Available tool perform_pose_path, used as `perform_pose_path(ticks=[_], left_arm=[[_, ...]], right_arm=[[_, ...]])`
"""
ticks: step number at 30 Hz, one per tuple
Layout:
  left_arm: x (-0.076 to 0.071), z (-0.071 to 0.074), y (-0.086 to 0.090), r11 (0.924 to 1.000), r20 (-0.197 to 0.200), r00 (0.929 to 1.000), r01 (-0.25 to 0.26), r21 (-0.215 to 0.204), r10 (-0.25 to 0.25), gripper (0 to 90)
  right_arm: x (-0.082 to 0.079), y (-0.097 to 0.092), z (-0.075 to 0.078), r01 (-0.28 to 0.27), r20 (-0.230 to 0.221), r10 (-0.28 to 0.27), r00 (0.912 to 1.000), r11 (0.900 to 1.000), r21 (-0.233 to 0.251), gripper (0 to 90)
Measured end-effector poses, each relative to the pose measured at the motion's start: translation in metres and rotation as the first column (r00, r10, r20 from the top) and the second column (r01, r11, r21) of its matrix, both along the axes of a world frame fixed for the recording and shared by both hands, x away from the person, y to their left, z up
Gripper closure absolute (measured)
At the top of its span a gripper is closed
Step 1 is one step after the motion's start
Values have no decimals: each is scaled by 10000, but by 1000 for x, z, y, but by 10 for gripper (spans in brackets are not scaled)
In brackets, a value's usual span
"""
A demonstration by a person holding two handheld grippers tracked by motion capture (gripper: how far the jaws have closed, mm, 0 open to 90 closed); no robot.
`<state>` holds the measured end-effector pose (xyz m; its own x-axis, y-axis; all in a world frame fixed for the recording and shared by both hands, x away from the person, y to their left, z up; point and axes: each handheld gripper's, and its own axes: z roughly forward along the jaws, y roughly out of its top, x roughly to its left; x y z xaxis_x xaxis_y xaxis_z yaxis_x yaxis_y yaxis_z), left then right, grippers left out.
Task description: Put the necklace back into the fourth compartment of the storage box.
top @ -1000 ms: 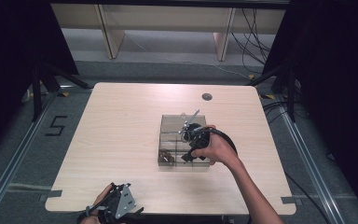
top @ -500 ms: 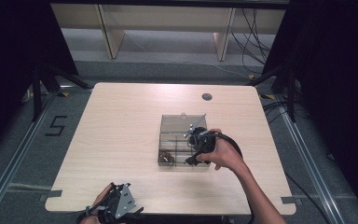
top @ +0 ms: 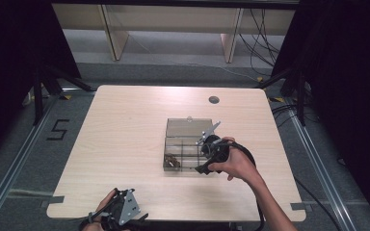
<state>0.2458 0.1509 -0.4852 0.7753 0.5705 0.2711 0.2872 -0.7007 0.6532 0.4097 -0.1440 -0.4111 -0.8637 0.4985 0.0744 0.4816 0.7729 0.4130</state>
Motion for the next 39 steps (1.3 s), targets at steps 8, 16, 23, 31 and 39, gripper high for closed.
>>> perform_pose_path(ticks=[8, 16, 23, 31, 39], left_arm=[[0, 0, 0, 10000, 56, 10000, -55, -5, 55, 156], [0, 1, 0, 10000, 16, 10000, -58, 20, 58, 157], [0, -2, 0, 10000, 54, 10000, -54, -73, 55, 157], [0, -2, 0, 9999, 91, 9999, -44, -92, 45, 157], [-1, 0, 1, 9999, 100, 9999, -55, -106, 56, 157]], right_arm=[[-8, -11, -3, 96, 162, -97, 9998, 9999, 95, 355], [-17, -19, -8, -19, 324, 13, 9995, 9998, 190, 355], [-27, -22, -9, -205, 542, 181, 9984, 9989, 433, 350], [-38, -23, -15, -156, 421, 120, 9990, 9961, 868, 341], [-49, -23, -19, -83, 423, 43, 9991, 9954, 956, 330]])
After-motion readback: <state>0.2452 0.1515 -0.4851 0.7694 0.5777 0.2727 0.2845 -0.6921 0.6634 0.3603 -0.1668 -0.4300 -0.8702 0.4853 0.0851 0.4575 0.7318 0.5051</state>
